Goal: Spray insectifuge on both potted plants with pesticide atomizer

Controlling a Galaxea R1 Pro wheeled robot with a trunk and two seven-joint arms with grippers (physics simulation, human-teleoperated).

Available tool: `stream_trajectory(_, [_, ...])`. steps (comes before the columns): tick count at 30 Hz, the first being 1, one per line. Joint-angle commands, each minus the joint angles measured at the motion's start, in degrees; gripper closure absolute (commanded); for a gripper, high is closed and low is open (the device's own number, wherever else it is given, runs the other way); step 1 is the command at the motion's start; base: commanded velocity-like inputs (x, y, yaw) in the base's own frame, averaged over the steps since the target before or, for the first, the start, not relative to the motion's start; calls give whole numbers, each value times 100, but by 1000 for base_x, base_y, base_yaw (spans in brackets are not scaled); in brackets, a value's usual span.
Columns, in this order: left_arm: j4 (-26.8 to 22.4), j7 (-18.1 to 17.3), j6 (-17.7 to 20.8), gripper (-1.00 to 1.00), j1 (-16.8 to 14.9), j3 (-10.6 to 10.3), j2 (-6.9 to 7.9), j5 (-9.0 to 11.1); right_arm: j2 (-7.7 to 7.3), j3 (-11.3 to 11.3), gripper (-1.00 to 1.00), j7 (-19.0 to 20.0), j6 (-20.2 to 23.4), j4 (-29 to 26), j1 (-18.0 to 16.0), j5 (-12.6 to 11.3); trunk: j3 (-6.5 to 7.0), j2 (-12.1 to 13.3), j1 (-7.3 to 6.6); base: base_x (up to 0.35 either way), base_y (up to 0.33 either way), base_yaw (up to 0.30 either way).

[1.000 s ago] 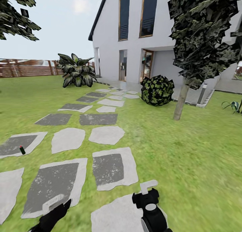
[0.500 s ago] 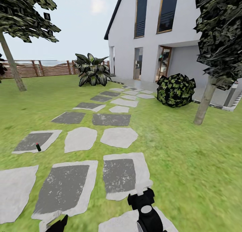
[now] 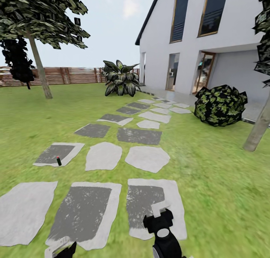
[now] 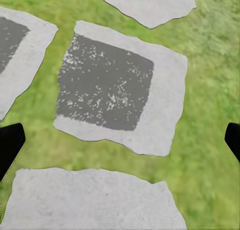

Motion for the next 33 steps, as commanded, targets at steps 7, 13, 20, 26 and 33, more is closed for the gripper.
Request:
stream_trajectory(7, [15, 0, -22, -100, -1, 0, -1, -2, 0, -1, -100, -1, 5, 1, 0, 0, 0, 0, 0, 322, 0, 268])
stream_trajectory(13, [31, 0, -25, -100, -1, 0, -1, -4, 0, -2, -100, 7, 16, 20, 0, -11, 0, 0, 0, 322, -8, 158])
stream_trajectory(20, [140, 0, -35, -100, -14, 0, -1, -10, 0, 1, -100, 16, 24, 35, 0, -17, 0, 0, 0, 322, -53, 10])
stream_trajectory(26, [150, 0, -41, -100, -17, 0, 1, -8, 0, 9, -100, 15, 23, 36, 0, -18, 0, 0, 0, 322, -8, 0])
stream_trajectory(33, [174, -2, -43, -100, -18, 0, 3, -10, 0, 9, -100, 31, 23, 36, 0, -18, 0, 0, 0, 322, 0, 0])
